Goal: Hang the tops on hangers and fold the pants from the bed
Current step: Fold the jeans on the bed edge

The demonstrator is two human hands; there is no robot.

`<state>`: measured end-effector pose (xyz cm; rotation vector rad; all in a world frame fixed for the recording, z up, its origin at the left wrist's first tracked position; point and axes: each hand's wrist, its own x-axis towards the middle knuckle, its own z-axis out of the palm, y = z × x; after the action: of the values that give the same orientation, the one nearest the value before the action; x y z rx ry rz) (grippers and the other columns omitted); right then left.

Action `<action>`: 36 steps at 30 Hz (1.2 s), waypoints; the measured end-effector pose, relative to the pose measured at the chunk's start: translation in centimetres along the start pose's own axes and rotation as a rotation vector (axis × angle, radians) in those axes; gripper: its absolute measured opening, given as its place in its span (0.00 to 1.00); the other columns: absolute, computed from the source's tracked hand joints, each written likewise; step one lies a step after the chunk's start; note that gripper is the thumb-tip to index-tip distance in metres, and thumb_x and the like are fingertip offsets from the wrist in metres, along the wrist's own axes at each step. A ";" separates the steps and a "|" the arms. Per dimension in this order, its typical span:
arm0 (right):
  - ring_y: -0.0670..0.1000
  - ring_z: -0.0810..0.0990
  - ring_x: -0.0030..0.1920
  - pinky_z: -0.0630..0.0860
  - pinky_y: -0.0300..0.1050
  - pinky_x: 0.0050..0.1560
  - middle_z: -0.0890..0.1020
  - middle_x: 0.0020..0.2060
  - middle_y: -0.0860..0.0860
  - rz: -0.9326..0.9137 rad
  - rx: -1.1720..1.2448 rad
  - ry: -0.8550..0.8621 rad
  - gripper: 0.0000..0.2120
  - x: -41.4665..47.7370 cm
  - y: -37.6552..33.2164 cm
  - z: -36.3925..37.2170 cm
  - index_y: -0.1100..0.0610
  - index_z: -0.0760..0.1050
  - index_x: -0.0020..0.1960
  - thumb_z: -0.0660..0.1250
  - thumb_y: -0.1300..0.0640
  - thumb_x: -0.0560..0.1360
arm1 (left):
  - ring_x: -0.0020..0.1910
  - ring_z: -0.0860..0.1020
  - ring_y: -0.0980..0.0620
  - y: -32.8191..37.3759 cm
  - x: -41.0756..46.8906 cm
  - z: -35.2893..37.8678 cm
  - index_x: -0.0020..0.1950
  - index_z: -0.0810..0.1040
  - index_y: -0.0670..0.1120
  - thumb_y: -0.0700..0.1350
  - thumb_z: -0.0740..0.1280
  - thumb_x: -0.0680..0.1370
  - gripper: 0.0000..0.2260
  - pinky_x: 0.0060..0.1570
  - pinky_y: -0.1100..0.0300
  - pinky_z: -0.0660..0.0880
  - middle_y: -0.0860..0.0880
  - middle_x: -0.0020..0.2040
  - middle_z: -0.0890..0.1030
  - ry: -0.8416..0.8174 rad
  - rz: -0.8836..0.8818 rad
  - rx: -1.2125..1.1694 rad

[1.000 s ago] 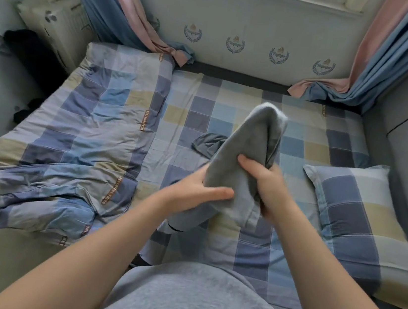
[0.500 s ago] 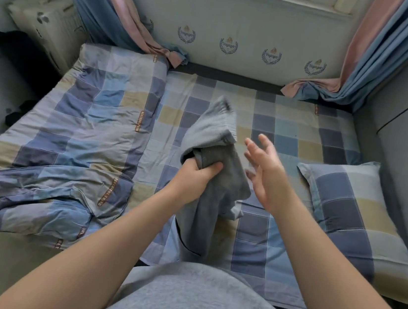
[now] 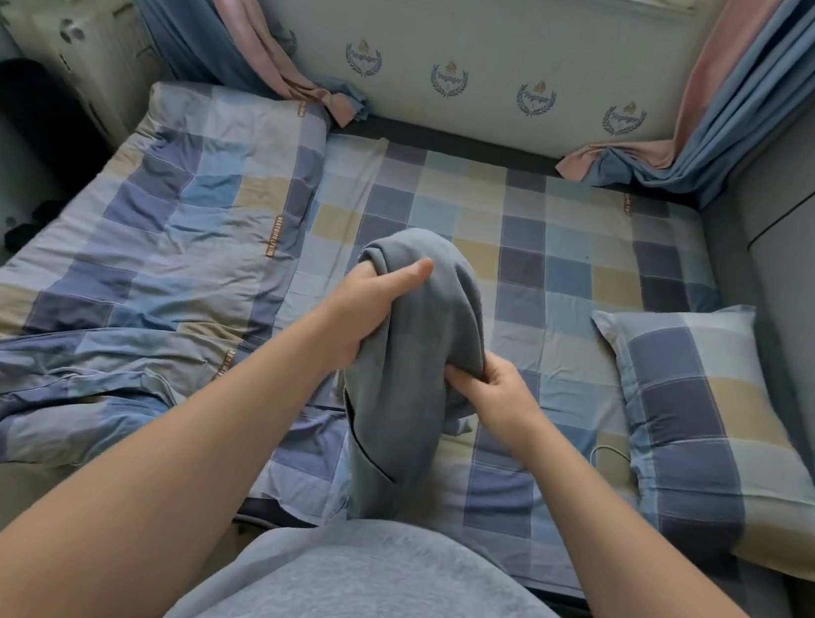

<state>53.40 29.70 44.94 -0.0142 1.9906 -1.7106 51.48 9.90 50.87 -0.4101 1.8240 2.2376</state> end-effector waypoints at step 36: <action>0.39 0.75 0.62 0.76 0.42 0.60 0.75 0.64 0.39 0.068 -0.174 -0.106 0.39 -0.1 0.3 1.4 0.37 0.63 0.70 0.80 0.44 0.66 | 0.59 0.82 0.46 -0.5 0.4 1.7 0.62 0.80 0.49 0.50 0.64 0.83 0.10 0.63 0.48 0.77 0.44 0.58 0.84 0.154 -0.062 -0.123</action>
<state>54.12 28.56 44.55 -0.0939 2.0309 -1.4603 51.12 11.67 50.64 -0.6697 1.7229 2.3418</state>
